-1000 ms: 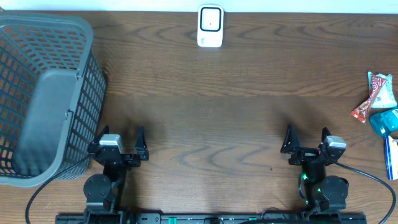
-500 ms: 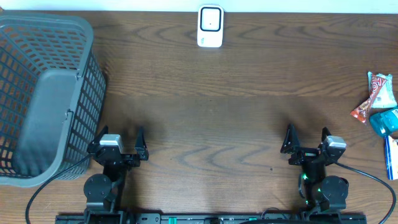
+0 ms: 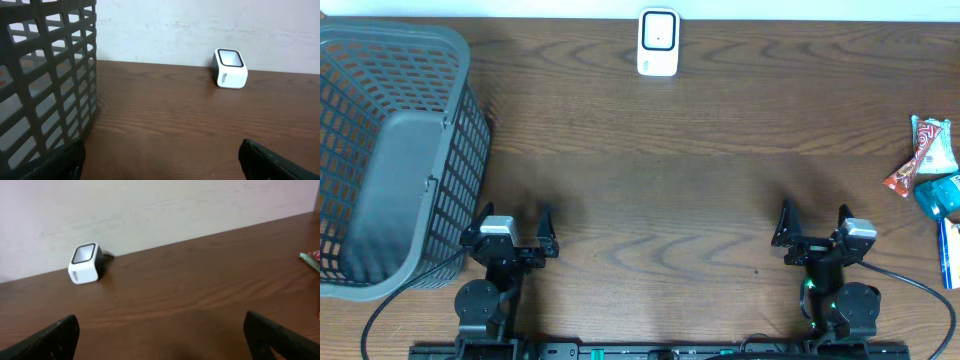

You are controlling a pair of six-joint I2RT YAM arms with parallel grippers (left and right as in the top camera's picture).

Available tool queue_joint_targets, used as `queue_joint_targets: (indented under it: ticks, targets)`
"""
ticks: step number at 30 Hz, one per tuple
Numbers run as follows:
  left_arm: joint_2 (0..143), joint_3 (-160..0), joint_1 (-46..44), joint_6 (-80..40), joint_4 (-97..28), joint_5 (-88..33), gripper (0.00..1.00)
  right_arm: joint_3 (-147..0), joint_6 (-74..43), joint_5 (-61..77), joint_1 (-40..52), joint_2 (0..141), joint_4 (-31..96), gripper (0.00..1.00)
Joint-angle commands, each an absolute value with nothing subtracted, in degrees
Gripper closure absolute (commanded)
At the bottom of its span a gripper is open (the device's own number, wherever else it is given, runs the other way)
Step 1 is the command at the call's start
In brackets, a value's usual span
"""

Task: Scan the item barcode

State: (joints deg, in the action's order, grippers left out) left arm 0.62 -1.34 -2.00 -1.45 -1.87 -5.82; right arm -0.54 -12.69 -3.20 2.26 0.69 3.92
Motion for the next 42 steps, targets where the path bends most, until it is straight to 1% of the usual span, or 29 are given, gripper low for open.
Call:
queue_joint_targets:
  ticks: [1,4,5,42]
  targets:
    - [0.2,-0.2,-2.2,-0.9,-3.6,-6.0,0.02,-0.3,-2.8,-3.9,1.8,0.4,3.9,0.01]
    - [0.2,-0.2,-2.2,-0.9,-3.6,-6.0,0.02,-0.3,6.6,-4.0,1.8,0.4,3.8,0.01]
    - [0.2,-0.2,-2.2,-0.9,-3.6,-6.0,0.02,-0.3,7.5,-4.0,1.8,0.4,3.9,0.01]
    - [0.2,-0.2,-2.2,-0.9,-3.6,-6.0,0.02,-0.3,7.6,-3.9,1.8,0.4,3.9,0.01]
